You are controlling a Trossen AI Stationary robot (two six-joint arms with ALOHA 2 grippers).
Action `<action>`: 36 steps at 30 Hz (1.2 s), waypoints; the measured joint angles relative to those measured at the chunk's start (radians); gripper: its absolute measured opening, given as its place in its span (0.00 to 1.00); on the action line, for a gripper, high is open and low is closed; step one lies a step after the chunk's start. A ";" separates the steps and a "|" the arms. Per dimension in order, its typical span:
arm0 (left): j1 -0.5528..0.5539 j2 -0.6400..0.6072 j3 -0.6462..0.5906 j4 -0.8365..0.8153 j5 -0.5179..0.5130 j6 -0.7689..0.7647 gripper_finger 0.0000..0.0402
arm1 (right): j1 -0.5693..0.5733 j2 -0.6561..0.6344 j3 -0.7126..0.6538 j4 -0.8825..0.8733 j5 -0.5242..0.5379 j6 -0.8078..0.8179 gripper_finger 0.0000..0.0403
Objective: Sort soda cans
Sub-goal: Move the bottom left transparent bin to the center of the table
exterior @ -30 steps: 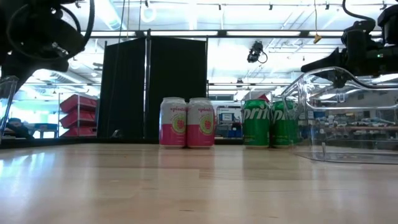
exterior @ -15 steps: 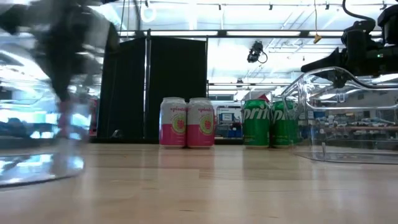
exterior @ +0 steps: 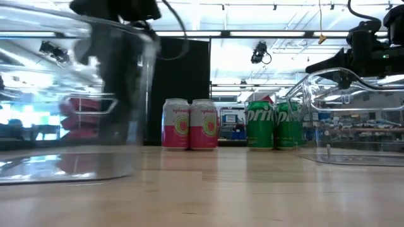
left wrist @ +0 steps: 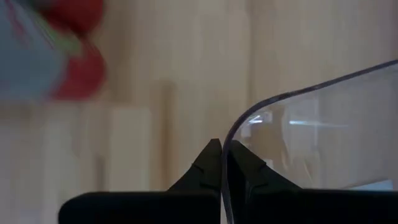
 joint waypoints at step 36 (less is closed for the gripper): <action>0.130 0.170 0.202 0.086 0.052 0.317 0.34 | 0.000 0.000 0.000 0.000 0.000 0.000 0.02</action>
